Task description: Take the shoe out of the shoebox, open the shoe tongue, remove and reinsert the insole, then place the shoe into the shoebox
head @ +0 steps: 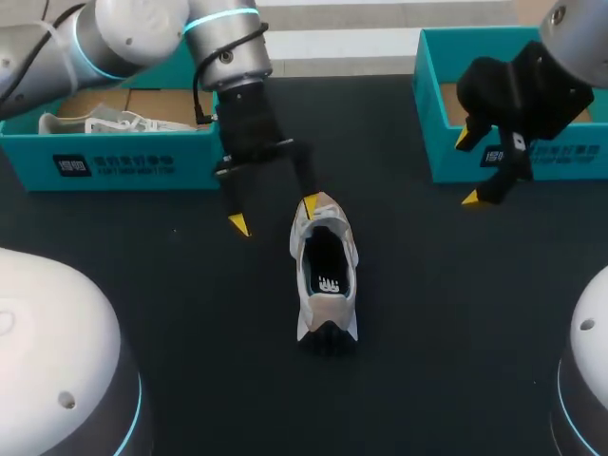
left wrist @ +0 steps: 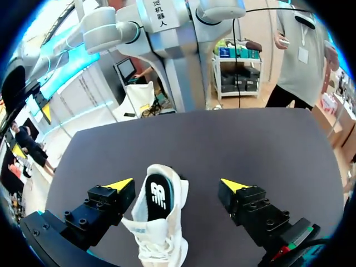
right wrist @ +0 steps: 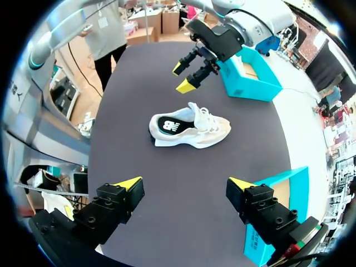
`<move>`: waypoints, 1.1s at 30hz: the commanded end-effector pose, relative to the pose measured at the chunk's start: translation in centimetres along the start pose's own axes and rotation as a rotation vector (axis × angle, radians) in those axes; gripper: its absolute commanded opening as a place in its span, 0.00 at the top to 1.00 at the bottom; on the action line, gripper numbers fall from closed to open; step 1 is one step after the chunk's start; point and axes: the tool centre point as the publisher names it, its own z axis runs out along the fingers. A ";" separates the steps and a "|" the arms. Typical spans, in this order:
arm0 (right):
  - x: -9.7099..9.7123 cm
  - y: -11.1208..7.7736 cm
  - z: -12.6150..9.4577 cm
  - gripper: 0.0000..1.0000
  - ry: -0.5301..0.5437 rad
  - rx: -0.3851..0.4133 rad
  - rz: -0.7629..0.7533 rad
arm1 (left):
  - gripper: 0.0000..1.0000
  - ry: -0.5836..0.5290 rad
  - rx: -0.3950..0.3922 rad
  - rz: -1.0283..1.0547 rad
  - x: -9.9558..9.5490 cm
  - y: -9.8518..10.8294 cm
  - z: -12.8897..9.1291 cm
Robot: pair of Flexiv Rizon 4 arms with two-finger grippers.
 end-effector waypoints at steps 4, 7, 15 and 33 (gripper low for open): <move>0.0 0.0 0.2 0.00 -0.002 0.000 0.001 | 0.39 0.158 -0.076 0.138 -1.5 0.1 -1.5; 0.0 0.0 0.2 0.00 -0.002 0.000 0.001 | 1.00 0.174 -0.092 0.147 -2.0 0.3 -1.3; 0.0 0.0 0.2 0.00 -0.002 0.000 0.001 | 1.00 0.167 -0.152 0.056 -2.9 0.8 -0.5; 0.0 0.0 0.2 0.00 -0.002 0.000 0.001 | 1.00 0.217 -0.180 0.034 -4.0 2.0 3.1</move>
